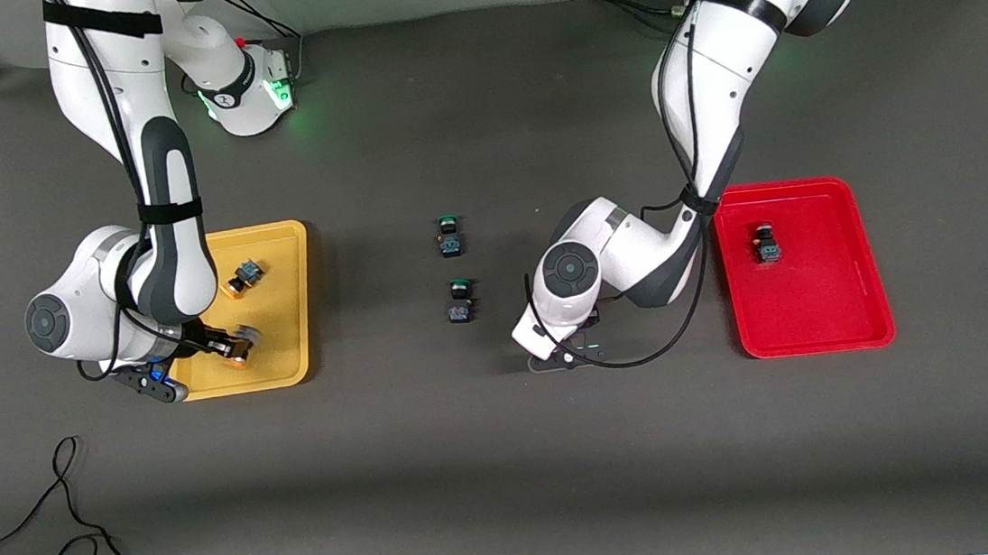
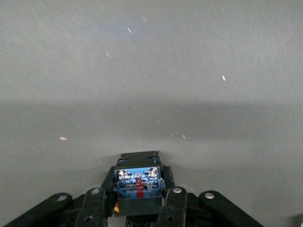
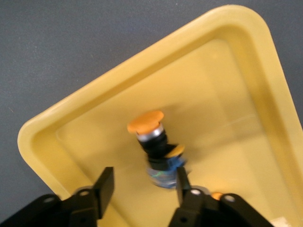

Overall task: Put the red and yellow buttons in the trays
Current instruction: 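Carry the red button to the red tray while the right gripper withdraws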

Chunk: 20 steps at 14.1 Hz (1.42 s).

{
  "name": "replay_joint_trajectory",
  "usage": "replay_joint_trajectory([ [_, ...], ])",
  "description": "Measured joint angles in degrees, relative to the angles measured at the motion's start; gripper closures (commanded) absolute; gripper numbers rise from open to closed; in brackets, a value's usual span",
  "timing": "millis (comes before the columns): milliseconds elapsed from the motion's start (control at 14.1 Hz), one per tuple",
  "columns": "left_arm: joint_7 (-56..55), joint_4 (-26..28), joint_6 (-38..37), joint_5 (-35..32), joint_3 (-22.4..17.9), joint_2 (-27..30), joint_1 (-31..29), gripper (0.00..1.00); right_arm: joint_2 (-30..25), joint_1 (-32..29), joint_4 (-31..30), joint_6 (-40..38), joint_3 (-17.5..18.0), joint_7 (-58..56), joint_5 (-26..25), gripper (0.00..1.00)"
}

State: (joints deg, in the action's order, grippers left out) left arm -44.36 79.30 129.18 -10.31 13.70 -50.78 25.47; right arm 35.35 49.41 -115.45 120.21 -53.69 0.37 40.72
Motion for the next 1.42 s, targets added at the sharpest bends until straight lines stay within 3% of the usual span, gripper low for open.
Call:
replay_joint_trajectory([
  [142, 0.0, -1.2, -3.7, 0.0, -1.0, 1.9, -2.4, 1.00, 0.0, 0.0, 0.2, 0.0, 0.0, 0.0, 0.4, 0.00],
  [284, 0.6, -2.4, -12.5, -0.1, -1.0, 6.9, -5.6, 1.00, 0.0, 0.0, 1.5, -0.5, -0.1, 0.0, 0.8, 0.00],
  [568, 2.5, -2.5, -34.3, -0.1, -1.0, 23.1, -8.0, 1.00, -0.8, 0.2, 8.5, -9.6, -2.7, 0.0, 0.9, 0.00],
  [710, 6.4, 0.2, -39.4, 0.2, -1.1, 30.8, -10.2, 1.00, -1.3, 0.5, 12.1, -14.2, -4.8, 0.0, 0.9, 0.00],
  [995, 21.6, 11.6, -39.9, 2.7, -1.6, 43.5, -21.8, 0.99, -2.9, 1.4, 19.9, -23.6, -8.2, -0.1, 0.3, 0.00],
  [1208, 32.9, 19.2, -35.8, 3.2, -2.0, 47.1, -31.6, 0.99, -7.0, 3.8, 22.9, -24.9, -9.0, 0.9, -5.3, 0.00],
  [1350, 37.2, 25.5, -28.2, 3.4, -2.1, 46.9, -36.0, 0.99, -11.2, 2.5, 23.2, -25.2, -6.3, 1.4, -8.8, 0.00],
  [1421, 37.9, 29.6, -22.7, 3.4, -2.2, 46.6, -37.3, 0.98, -13.4, -0.1, 23.3, -25.4, -3.0, 1.5, -10.5, 0.00],
])
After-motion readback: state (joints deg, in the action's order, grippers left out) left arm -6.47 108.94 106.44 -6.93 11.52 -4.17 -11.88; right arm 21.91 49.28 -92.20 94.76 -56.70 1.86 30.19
